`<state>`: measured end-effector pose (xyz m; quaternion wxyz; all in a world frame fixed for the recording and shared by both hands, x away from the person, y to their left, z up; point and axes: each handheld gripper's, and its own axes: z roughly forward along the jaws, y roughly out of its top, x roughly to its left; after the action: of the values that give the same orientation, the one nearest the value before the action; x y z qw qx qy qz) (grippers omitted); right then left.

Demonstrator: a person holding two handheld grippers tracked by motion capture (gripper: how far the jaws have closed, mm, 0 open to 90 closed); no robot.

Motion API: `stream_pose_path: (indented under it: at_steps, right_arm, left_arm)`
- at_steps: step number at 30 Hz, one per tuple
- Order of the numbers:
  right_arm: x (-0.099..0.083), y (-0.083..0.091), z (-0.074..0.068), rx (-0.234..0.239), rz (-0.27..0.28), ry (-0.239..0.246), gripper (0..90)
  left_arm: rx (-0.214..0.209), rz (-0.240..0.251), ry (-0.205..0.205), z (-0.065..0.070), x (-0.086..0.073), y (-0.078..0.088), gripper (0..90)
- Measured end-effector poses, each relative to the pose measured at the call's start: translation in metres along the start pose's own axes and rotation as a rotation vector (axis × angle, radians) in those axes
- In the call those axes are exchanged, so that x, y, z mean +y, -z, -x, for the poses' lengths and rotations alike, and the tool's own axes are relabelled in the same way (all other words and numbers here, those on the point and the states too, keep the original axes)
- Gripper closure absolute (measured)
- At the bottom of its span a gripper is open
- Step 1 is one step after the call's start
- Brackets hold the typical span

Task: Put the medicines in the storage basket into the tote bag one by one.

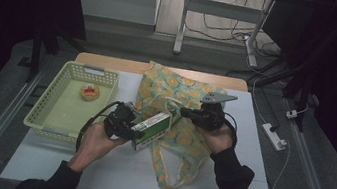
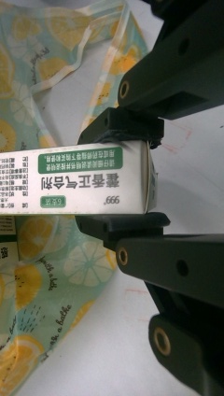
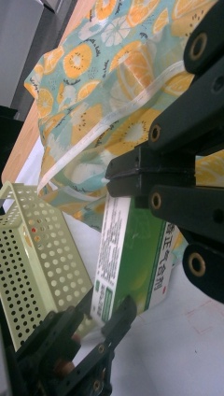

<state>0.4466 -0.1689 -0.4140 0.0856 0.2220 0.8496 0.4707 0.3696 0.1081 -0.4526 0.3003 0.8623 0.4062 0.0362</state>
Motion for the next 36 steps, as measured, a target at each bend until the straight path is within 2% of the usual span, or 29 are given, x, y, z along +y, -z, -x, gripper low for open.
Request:
stream_pose_path:
  at_steps: [10, 24, 36]
  right_arm:
    - [0.001, -0.002, -0.003, 0.009, -0.002, 0.005, 90.0]
    - [0.002, -0.002, -0.005, 0.019, 0.003, 0.006, 90.0]
    - [0.0, -0.004, -0.003, 0.019, -0.002, 0.0, 90.0]
  left_arm:
    - [0.006, 0.012, 0.022, -0.004, 0.012, -0.013, 61.9]
    - [0.008, 0.037, 0.044, -0.007, 0.042, -0.031, 62.0]
    - [0.026, 0.102, 0.06, -0.013, 0.062, -0.047, 61.9]
